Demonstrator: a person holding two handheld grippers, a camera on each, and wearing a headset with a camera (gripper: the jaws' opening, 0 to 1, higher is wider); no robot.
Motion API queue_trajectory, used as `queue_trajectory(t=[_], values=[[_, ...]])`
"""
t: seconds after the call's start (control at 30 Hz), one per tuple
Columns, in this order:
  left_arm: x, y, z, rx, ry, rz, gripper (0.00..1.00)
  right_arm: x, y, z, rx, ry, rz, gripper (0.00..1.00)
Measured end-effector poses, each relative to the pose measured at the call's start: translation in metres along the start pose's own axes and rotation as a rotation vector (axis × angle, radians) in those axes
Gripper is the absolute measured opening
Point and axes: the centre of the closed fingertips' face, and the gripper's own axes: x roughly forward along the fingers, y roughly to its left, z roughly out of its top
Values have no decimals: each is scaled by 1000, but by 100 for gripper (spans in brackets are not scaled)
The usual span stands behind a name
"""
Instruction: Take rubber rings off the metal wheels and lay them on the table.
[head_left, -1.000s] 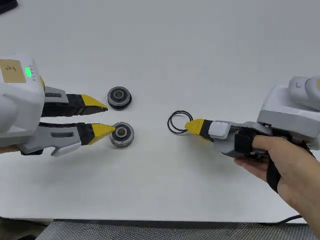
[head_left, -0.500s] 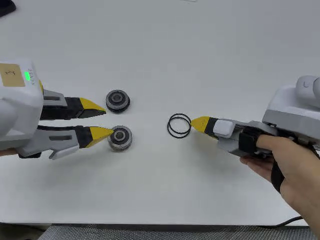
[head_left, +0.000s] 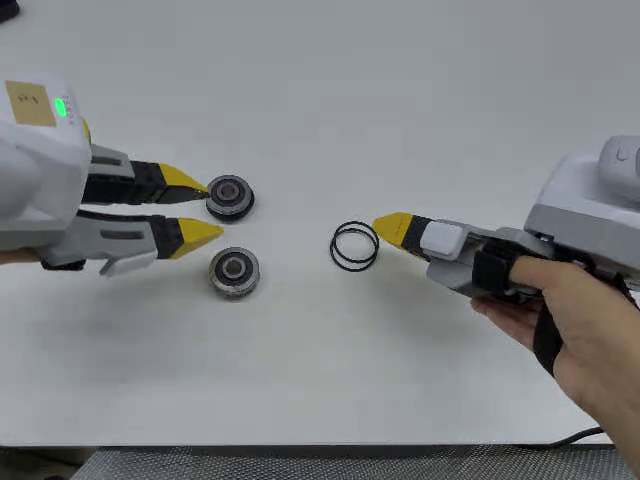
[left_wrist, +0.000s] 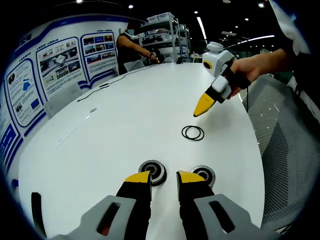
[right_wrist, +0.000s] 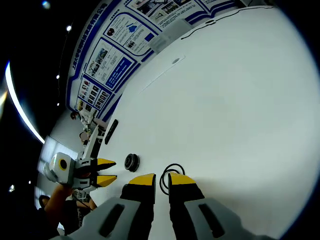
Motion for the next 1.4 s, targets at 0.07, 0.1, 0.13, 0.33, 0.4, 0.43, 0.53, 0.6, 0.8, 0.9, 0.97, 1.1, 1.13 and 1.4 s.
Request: queue_trajectory(t=[0.07, 0.1, 0.13, 0.33, 0.4, 0.43, 0.53, 0.6, 0.8, 0.9, 0.97, 1.1, 1.13, 1.4], values=[[4, 8, 2, 3, -1, 3, 21, 1, 2, 0, 1, 0, 8, 11], [6, 10, 3, 4, -7, 4, 20, 2, 3, 1, 1, 0, 11, 11], [8, 12, 5, 2, -14, 2, 19, 2, 4, 1, 1, 2, 13, 11], [20, 21, 1, 0, -3, -1, 18, 6, 6, 3, -7, 6, 25, 11], [23, 20, 1, -1, 1, -9, 18, 6, 6, 4, -5, 5, 25, 11], [24, 19, 0, -1, 2, -13, 18, 6, 5, 5, -1, 3, 25, 11], [27, 17, 1, -1, 3, -22, 18, 7, 4, 6, 1, 3, 23, 11], [28, 15, 1, -4, 0, -30, 17, 7, 4, 6, 2, 2, 22, 11], [29, 15, -1, -11, 3, -40, 17, 8, 8, 7, 16, -1, 35, 11], [30, 14, -3, -15, 8, -44, 16, 9, 10, 7, 22, 0, 41, 11], [30, 14, -3, -15, 8, -45, 16, 10, 11, 8, 25, 2, 44, 11], [30, 11, -3, -19, 7, -55, 15, 12, 13, 10, 26, -1, 51, 11], [30, 11, -4, -23, 6, -58, 15, 13, 14, 10, 27, -1, 53, 11], [30, 10, -4, -21, -2, -63, 14, 22, 25, 11, 20, 15, 89, 11]])
